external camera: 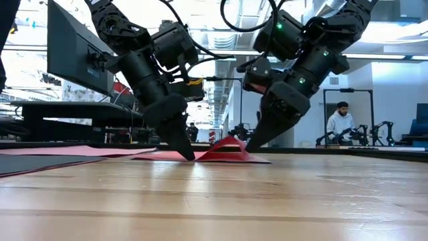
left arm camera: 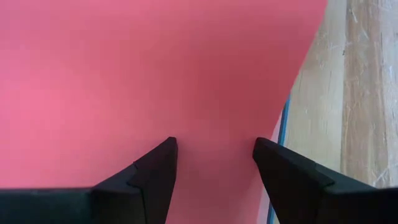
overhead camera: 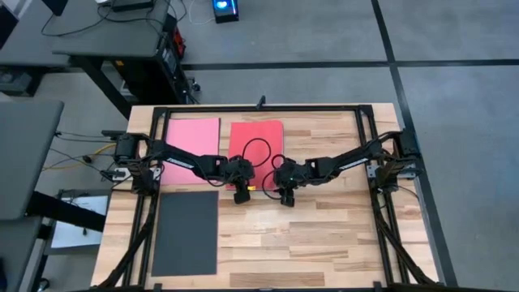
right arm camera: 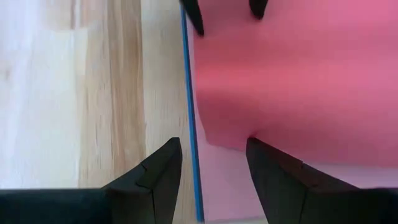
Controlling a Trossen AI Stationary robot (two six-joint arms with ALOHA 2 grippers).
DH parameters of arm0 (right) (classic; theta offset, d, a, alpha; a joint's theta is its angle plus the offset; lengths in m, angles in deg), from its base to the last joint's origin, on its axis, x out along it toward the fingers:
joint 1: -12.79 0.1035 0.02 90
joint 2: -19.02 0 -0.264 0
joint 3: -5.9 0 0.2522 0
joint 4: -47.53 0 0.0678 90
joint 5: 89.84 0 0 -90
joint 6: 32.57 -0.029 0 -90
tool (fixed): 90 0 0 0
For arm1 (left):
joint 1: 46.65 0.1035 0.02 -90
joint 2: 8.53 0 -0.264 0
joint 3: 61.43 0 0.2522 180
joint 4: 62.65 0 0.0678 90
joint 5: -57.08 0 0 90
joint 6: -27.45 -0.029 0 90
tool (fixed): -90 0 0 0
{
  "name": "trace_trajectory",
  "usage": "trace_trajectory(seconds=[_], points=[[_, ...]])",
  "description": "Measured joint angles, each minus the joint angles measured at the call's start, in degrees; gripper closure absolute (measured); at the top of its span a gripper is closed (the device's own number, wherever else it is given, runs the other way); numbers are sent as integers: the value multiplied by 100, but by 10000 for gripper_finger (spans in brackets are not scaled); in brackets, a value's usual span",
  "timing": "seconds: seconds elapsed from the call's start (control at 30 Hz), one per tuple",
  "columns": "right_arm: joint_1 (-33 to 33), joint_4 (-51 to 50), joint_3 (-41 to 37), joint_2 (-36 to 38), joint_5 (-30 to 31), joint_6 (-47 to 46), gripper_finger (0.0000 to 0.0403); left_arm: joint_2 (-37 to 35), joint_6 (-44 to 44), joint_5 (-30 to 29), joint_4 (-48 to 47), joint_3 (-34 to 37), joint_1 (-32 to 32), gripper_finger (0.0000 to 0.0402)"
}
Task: Organize paper
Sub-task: Move the red paper to the top right of the table
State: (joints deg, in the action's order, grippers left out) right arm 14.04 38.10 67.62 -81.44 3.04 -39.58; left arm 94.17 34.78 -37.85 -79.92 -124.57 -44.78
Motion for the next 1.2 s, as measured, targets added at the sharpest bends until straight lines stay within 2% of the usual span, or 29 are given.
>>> trace_trajectory(seconds=[0.53, 1.0, 1.2], points=[[401, 384, 9, -7, 1867, 873, 232, 2, 0, 2, 0, 0, 0, 201], [-339, 383, 9, -11, 954, -433, 232, 4, 15, 2, 0, 0, 0, 201], [-780, 604, -112, -13, 670, -634, 232, 4, 20, 2, 0, 0, 0, 201]])
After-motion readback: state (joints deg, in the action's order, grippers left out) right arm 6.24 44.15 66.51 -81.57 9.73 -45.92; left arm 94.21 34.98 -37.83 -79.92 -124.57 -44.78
